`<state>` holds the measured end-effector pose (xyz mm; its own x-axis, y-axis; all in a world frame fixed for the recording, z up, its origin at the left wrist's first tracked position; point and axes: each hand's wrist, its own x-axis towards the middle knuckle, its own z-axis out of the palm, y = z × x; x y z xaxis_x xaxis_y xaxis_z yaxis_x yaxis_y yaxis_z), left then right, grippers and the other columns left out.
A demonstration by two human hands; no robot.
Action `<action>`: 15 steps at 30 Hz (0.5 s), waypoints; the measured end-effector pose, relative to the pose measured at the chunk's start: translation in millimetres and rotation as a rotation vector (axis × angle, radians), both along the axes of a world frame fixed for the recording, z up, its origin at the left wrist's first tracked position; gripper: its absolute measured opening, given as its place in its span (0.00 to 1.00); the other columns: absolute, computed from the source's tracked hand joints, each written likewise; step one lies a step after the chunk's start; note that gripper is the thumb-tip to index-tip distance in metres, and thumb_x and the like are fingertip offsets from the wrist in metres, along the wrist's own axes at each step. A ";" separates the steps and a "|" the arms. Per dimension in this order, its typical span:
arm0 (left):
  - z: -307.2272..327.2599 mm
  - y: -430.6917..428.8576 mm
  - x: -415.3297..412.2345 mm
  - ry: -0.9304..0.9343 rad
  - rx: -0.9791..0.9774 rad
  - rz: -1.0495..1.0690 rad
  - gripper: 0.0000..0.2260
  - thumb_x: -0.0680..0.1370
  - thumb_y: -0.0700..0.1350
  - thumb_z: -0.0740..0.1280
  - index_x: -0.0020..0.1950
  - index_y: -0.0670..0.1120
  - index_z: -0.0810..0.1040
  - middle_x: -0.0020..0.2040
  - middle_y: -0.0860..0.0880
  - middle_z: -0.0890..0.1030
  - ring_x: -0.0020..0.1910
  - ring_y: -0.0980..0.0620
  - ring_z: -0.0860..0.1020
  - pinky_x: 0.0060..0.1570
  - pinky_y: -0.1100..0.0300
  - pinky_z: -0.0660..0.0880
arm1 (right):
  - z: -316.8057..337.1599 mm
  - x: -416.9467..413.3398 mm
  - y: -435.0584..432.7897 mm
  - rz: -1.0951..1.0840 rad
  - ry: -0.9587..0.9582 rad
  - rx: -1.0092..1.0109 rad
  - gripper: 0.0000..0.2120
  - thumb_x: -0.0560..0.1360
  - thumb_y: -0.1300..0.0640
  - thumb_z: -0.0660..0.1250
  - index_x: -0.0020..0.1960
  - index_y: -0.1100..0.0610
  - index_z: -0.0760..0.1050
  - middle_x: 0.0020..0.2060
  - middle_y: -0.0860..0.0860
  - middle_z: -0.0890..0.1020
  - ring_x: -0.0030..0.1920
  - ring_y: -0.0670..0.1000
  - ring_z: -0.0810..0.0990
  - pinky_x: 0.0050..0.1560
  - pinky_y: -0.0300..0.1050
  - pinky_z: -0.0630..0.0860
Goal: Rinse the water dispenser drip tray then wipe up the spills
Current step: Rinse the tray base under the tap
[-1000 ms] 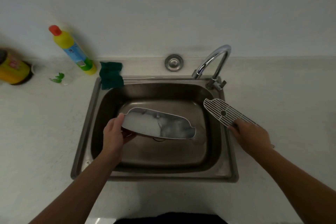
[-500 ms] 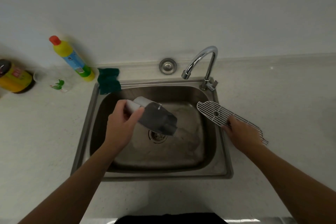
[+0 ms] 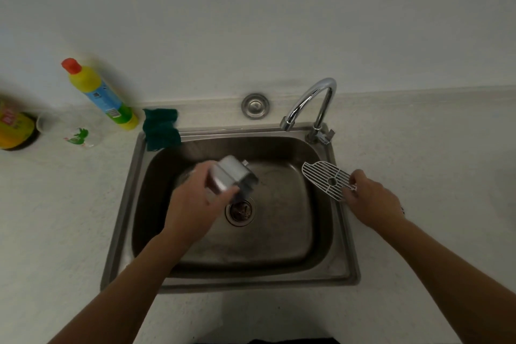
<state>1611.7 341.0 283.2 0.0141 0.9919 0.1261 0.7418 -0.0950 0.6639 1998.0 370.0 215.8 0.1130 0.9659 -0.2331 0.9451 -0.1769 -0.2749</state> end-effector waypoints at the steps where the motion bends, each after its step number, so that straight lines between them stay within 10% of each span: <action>1: -2.1 2.2 -3.9 -0.175 -0.033 0.128 0.15 0.78 0.60 0.68 0.62 0.59 0.72 0.53 0.56 0.82 0.47 0.59 0.83 0.45 0.57 0.81 | 5.2 -3.1 7.6 -0.003 0.012 0.037 0.08 0.83 0.47 0.62 0.56 0.51 0.69 0.35 0.46 0.78 0.32 0.45 0.78 0.33 0.44 0.78; 8: -21.7 15.6 -37.1 -1.167 -0.403 0.745 0.20 0.82 0.60 0.64 0.68 0.50 0.77 0.64 0.41 0.81 0.61 0.41 0.82 0.51 0.46 0.83 | 38.6 -29.4 90.3 -0.060 0.179 0.159 0.19 0.81 0.49 0.68 0.69 0.51 0.70 0.46 0.47 0.81 0.43 0.51 0.82 0.45 0.49 0.78; 15: -37.4 34.0 -27.1 -1.410 -0.559 0.757 0.22 0.82 0.62 0.64 0.68 0.49 0.78 0.64 0.38 0.82 0.59 0.38 0.85 0.46 0.48 0.85 | 32.3 -39.6 142.1 -0.088 0.073 0.064 0.09 0.84 0.51 0.61 0.47 0.54 0.73 0.38 0.53 0.80 0.34 0.47 0.74 0.32 0.40 0.63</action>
<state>1584.6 375.0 245.8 -0.2591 0.6474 -0.7168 -0.6465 0.4351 0.6267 1958.4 512.1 248.1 0.1833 0.9661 -0.1816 0.9036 -0.2383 -0.3559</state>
